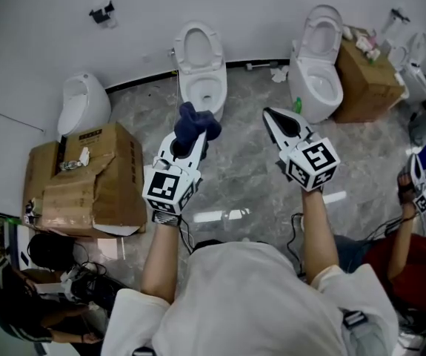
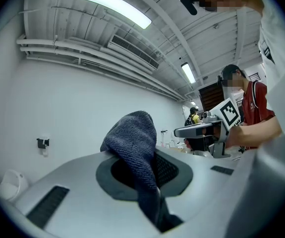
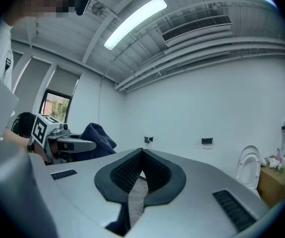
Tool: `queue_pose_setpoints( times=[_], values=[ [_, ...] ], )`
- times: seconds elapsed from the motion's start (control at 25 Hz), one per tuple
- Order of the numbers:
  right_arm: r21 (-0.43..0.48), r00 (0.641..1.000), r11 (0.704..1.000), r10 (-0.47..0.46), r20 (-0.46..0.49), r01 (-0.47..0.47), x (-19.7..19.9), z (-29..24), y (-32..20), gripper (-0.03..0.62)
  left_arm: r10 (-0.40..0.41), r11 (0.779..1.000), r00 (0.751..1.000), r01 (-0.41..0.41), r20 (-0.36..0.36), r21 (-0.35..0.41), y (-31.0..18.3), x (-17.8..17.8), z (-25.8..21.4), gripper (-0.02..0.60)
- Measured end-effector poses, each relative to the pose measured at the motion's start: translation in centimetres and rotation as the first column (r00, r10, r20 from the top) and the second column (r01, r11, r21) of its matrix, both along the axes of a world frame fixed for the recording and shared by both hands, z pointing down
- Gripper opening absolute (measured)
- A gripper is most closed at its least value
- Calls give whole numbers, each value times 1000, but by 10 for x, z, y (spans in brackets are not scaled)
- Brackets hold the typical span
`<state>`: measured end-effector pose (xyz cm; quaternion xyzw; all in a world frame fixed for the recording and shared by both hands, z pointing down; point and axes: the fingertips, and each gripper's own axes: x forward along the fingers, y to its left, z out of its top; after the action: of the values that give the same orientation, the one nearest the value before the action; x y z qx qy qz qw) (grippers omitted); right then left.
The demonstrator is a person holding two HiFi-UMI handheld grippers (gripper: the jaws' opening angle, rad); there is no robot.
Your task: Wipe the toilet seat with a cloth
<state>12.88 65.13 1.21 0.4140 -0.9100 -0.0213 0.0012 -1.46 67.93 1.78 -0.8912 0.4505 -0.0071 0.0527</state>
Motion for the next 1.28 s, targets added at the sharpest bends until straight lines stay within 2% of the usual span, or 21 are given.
queue_pose_setpoints(
  times=[0.36, 0.64, 0.92, 1.28],
  values=[
    [-8, 999, 999, -39, 10, 39, 15, 4, -6, 20, -41, 999, 999, 42, -9, 3, 0, 15, 3, 43],
    [-25, 1000, 999, -24, -6, 24, 26, 15, -35, 20, -38, 999, 999, 38, -19, -9, -32, 20, 11, 42],
    [-25, 1000, 1000, 3, -3, -3, 20, 21, -101, 20, -24, 999, 999, 24, -27, -30, -102, 9, 22, 42],
    [-15, 999, 999, 46, 6, -46, -11, 26, -203, 20, 29, 998, 999, -31, -32, -53, -215, -12, 34, 43]
  ],
)
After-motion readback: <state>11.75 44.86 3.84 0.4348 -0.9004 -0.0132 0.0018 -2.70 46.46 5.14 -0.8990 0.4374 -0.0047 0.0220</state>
